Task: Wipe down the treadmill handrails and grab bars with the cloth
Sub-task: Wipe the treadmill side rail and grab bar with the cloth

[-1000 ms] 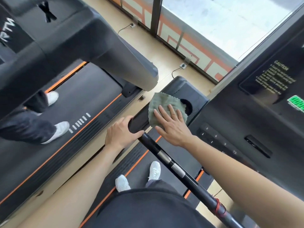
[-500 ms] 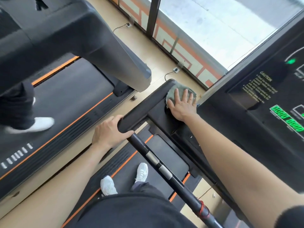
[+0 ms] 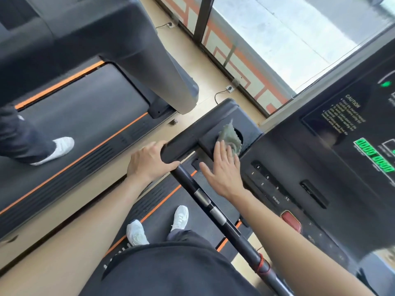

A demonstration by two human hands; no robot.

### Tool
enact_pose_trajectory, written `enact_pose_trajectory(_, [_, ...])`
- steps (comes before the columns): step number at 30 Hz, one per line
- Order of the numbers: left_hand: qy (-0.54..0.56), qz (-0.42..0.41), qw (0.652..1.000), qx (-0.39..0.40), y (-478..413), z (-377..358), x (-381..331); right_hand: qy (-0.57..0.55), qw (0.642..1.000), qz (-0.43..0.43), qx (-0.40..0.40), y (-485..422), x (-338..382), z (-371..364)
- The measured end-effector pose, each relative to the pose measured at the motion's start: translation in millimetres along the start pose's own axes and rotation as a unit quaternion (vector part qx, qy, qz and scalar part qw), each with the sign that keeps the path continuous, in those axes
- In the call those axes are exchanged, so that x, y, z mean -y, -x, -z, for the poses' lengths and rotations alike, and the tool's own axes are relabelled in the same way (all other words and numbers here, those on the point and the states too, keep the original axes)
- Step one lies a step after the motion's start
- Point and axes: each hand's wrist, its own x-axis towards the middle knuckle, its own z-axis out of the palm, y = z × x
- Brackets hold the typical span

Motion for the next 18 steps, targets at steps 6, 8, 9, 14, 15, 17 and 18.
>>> enact_pose_trajectory(6, [-0.003,-0.005,1.0,-0.004,-0.1,-0.3,0.3,0.001,0.998,0.065,-0.025,-13.5,20.9,-14.0])
enact_pose_trajectory(8, [-0.002,-0.007,1.0,-0.008,-0.1,-1.2,0.2,-0.005,0.996,0.09,-0.023,-24.6,26.6,-10.7])
enact_pose_trajectory(9, [-0.002,-0.007,1.0,-0.009,-0.2,-1.2,0.1,-0.01,0.995,0.101,-0.021,-27.4,26.9,-9.5])
enact_pose_trajectory(14, [-0.003,-0.01,1.0,-0.003,0.2,-1.5,1.2,0.071,0.986,0.148,-0.035,-7.4,-0.6,-14.8])
enact_pose_trajectory(15, [-0.004,-0.011,1.0,-0.002,0.1,-1.5,1.3,0.079,0.987,0.137,-0.039,-1.4,-7.2,-15.9])
enact_pose_trajectory(17, [-0.004,-0.01,1.0,-0.001,0.0,-1.5,1.7,0.082,0.99,0.101,-0.054,5.9,-16.2,-13.5])
enact_pose_trajectory(18, [-0.003,-0.01,1.0,0.0,0.1,-1.7,1.7,0.086,0.991,0.081,-0.062,6.2,-18.9,-10.4])
